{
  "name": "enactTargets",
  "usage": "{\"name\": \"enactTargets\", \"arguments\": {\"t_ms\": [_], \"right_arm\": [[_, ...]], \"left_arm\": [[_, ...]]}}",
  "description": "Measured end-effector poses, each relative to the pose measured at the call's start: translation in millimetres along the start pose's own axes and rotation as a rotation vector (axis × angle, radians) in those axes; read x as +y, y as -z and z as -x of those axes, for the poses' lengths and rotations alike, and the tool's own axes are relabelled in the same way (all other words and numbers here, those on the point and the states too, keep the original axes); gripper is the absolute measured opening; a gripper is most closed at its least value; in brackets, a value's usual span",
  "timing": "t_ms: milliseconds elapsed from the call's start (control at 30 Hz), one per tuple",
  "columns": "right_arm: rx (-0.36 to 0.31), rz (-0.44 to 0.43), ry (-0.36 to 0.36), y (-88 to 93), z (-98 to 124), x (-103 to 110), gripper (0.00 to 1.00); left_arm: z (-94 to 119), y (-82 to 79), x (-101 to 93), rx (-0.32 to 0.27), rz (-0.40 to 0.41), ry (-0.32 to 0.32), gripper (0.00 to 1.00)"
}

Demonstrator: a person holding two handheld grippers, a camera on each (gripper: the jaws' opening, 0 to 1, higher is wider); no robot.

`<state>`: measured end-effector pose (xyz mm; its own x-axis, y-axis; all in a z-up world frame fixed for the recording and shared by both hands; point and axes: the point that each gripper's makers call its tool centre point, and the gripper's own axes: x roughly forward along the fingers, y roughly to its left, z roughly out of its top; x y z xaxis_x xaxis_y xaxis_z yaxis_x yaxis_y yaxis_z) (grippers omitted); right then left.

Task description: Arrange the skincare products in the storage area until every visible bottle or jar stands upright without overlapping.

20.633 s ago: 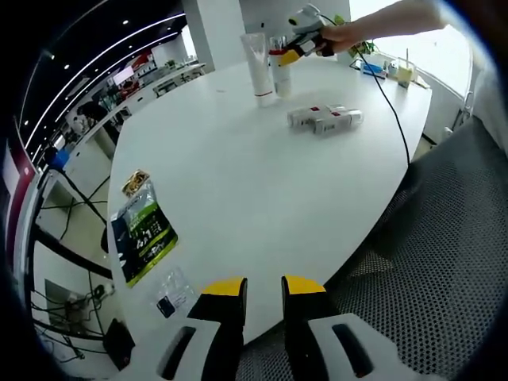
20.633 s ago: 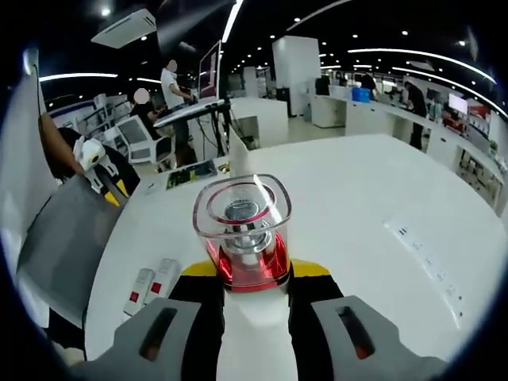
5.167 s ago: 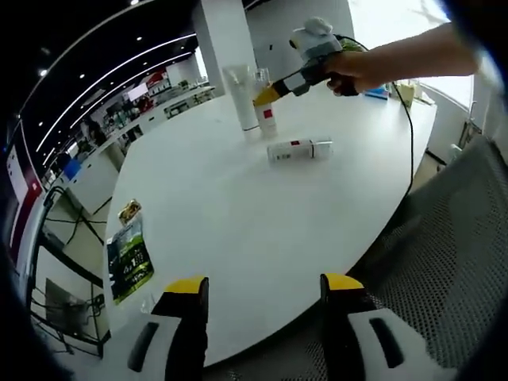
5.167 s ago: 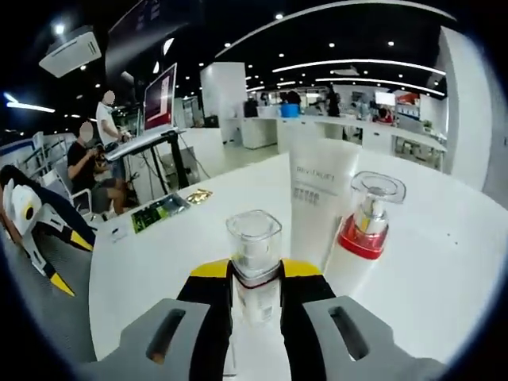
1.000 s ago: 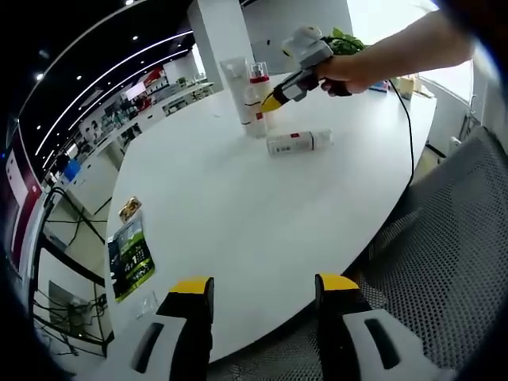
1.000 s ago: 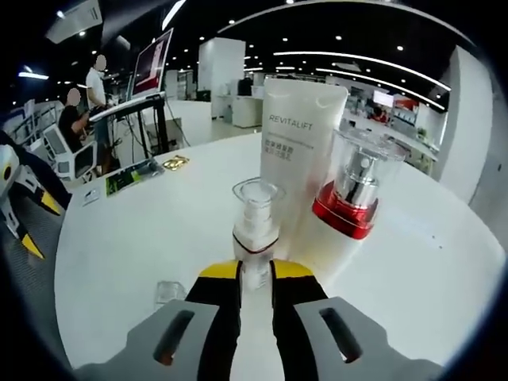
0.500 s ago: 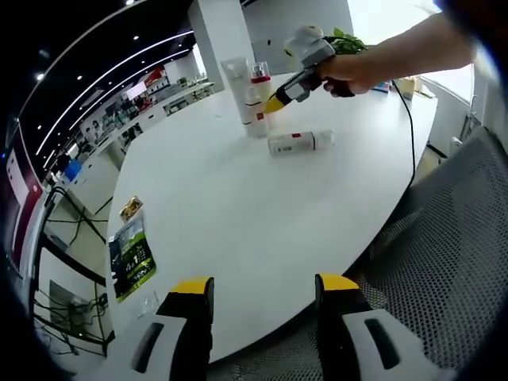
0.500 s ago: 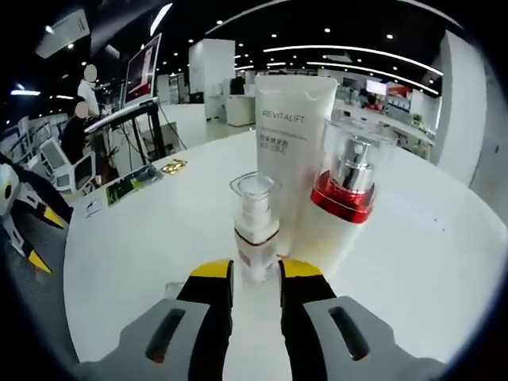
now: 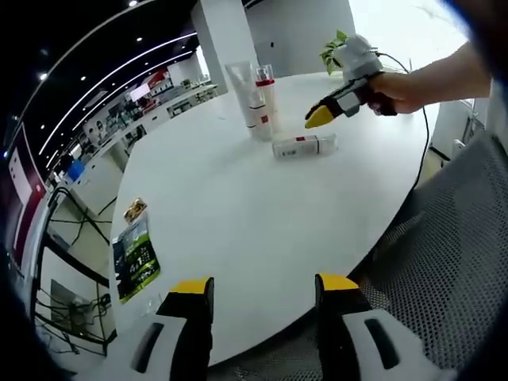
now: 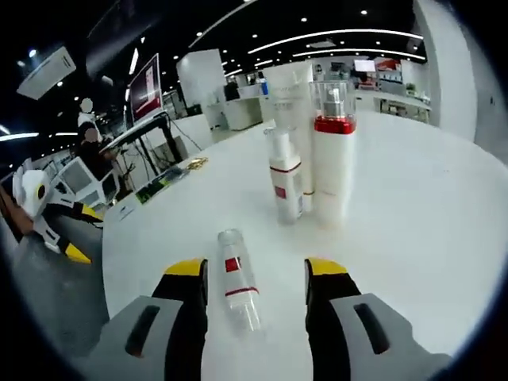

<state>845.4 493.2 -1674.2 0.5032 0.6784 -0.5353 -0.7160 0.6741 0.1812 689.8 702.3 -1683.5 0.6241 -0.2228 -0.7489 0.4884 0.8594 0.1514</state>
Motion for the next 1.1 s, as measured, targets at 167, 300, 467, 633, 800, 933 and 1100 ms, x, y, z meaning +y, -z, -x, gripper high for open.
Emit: {"name": "enactTargets", "arguments": {"t_ms": [167, 300, 467, 633, 800, 933, 1100], "right_arm": [[0.043, 0.072, -0.033, 12.7, -1, 12, 0.41], [0.105, 0.156, -0.008, 24.5, -9, 9, 0.37], [0.145, 0.185, 0.006, 36.3, -19, 4, 0.32], [0.162, 0.217, -0.007, 41.7, -21, 6, 0.22], [0.169, 0.220, -0.010, 46.4, -21, 8, 0.19], [0.191, 0.212, 0.010, 47.2, -20, 8, 0.18], [0.221, 0.159, 0.001, 44.5, -13, 18, 0.17]], "left_arm": [[0, 0.7, -1.1, 0.004, -0.004, 0.004, 0.52], [0, 0.0, -2.9, 0.001, -0.010, 0.010, 0.52], [1, -1.9, -7.5, -0.001, -0.023, 0.023, 0.53], [3, -7.1, -7.8, -0.030, -0.048, 0.020, 0.52], [1, -2.7, -11.4, -0.006, -0.058, 0.034, 0.52], [0, -1.0, -13.3, 0.003, -0.061, 0.044, 0.52], [0, -1.0, -11.8, 0.002, -0.046, 0.041, 0.52]]}}
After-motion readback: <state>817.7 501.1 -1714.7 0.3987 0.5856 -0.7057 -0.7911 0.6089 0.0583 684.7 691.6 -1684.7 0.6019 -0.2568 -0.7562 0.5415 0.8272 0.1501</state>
